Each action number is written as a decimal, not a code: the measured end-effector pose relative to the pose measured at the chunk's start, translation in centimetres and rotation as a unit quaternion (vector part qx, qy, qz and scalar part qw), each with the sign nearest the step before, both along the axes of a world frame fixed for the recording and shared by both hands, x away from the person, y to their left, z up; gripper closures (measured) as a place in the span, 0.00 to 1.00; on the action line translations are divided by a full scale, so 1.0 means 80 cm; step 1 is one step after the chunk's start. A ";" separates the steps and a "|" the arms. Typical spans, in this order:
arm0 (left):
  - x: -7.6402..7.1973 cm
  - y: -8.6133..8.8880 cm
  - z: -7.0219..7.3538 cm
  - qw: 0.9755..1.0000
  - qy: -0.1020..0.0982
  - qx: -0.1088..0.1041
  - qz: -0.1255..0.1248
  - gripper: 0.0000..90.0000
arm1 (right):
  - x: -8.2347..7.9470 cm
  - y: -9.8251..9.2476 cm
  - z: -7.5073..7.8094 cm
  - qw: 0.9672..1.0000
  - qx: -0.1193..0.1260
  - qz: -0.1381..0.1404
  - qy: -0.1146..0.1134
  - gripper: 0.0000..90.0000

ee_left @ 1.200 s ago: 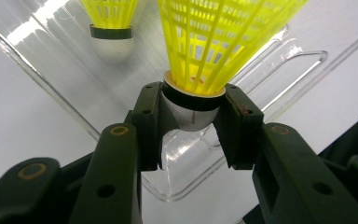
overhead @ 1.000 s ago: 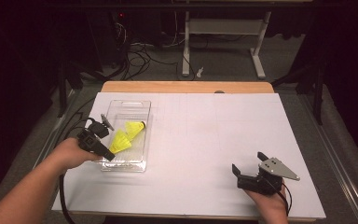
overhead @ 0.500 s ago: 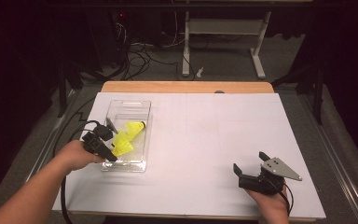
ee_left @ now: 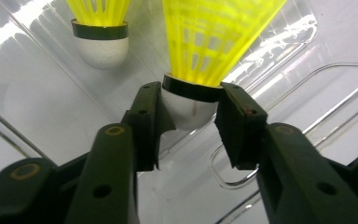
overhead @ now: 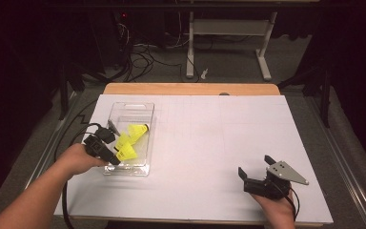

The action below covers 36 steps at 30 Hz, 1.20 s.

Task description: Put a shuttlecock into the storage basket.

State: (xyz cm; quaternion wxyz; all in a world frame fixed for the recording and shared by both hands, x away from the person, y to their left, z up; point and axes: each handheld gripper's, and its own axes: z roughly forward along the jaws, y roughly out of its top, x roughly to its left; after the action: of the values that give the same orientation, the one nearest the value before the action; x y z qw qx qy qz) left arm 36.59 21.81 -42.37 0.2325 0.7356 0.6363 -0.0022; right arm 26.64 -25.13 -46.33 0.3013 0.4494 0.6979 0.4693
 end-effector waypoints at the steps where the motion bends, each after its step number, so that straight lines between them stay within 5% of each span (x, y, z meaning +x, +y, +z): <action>1: 0.000 0.000 0.003 1.000 -0.002 -0.006 0.004 0.61 | 0.000 0.000 0.000 1.000 0.000 0.000 0.000 0.00; 7: -0.002 -0.002 0.016 1.000 -0.016 -0.020 0.006 0.55 | 0.000 0.000 0.001 1.000 0.000 -0.001 -0.001 0.00; 25: -0.009 -0.014 0.048 0.999 -0.041 -0.010 0.009 0.36 | -0.002 -0.002 0.003 1.000 0.003 -0.002 -0.005 0.00; 36: -0.018 -0.022 0.060 0.998 -0.059 -0.032 0.013 0.00 | -0.004 0.001 0.003 1.000 0.004 -0.001 -0.006 0.00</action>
State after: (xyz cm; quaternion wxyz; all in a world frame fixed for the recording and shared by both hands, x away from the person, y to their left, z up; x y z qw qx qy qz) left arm 35.12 20.08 -37.56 0.2928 0.7182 0.6308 0.0240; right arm 26.34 -25.04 -46.05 0.3042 0.4483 0.6937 0.4746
